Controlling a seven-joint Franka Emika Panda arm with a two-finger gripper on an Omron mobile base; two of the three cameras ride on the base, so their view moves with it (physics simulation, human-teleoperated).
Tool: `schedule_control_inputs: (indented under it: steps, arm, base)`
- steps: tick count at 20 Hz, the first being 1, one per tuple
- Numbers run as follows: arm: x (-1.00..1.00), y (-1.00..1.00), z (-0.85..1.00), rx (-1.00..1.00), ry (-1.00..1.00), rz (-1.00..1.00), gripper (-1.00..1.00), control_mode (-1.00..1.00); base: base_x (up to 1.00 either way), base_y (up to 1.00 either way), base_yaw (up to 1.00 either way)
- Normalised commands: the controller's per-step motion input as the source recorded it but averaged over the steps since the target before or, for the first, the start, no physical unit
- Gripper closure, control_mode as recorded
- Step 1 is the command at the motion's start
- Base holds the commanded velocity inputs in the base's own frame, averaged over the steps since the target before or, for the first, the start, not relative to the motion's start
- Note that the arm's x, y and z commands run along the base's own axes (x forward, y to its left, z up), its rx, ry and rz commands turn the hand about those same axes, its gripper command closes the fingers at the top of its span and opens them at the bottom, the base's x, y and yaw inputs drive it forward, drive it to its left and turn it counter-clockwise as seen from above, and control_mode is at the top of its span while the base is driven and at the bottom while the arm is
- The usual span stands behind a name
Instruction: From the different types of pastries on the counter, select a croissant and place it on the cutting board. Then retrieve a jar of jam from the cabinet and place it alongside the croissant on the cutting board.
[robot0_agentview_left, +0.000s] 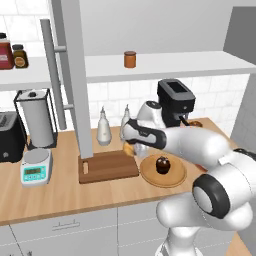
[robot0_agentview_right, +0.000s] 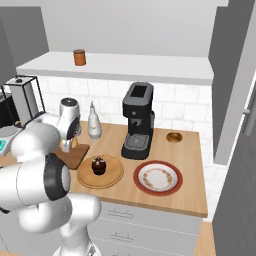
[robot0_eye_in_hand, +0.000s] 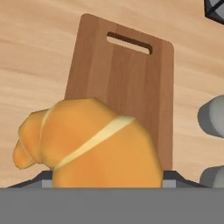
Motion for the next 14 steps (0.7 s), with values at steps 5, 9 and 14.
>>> schedule_control_inputs:
  steps: [5,9,14]
  arm:
    - [0.32,0.0,-0.49,-0.06,0.0,0.01,1.0,-1.0]
    - [0.3,0.0,-0.38,-0.02,0.0,0.02,1.0,-1.0]
    - [0.29,0.02,-0.35,0.0,0.01,0.06,1.0,-1.0]
  base:
    - [0.0,0.0,0.0]
    - [0.0,0.0,0.0]
    - [0.0,0.0,0.0]
